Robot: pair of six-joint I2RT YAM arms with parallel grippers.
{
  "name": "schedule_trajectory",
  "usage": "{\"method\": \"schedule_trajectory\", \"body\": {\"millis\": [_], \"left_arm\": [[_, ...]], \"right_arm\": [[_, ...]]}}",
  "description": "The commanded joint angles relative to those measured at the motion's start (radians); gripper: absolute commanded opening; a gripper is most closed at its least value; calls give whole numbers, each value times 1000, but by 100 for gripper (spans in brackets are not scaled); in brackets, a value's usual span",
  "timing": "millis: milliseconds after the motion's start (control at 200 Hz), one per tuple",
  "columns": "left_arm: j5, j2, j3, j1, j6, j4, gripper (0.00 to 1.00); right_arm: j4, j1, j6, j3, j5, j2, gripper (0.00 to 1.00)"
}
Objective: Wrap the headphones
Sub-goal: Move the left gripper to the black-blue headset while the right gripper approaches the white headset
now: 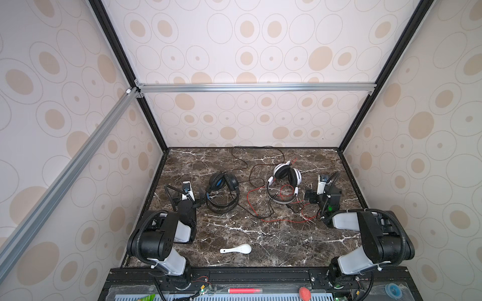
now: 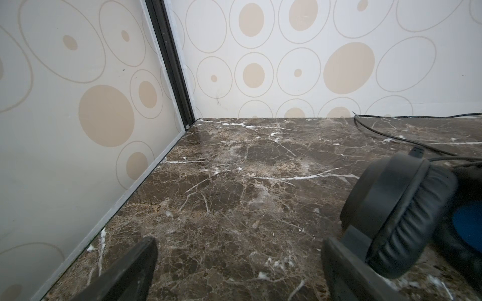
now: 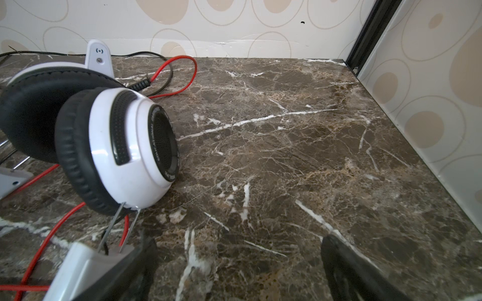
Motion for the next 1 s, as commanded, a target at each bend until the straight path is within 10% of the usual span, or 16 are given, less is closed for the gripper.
{"method": "schedule_trajectory", "body": {"millis": [0,160,515,755,995], "left_arm": [[3,-7,11,6,-3,46,98],[-4,-67,-10,6,-3,33,98],[75,-428,139,2,-200,-597,98],[184,-497,375,-4,-474,-1163,98],[374,-468,423,-61,-619,-1243,98]], "right_arm": [[28,7,-13,-9,12,3,100],[-59,8,-5,3,36,-80,100],[-690,62,225,146,201,-393,100],[-1151,176,388,358,233,-404,100],[-1340,307,478,521,192,-307,100]]}}
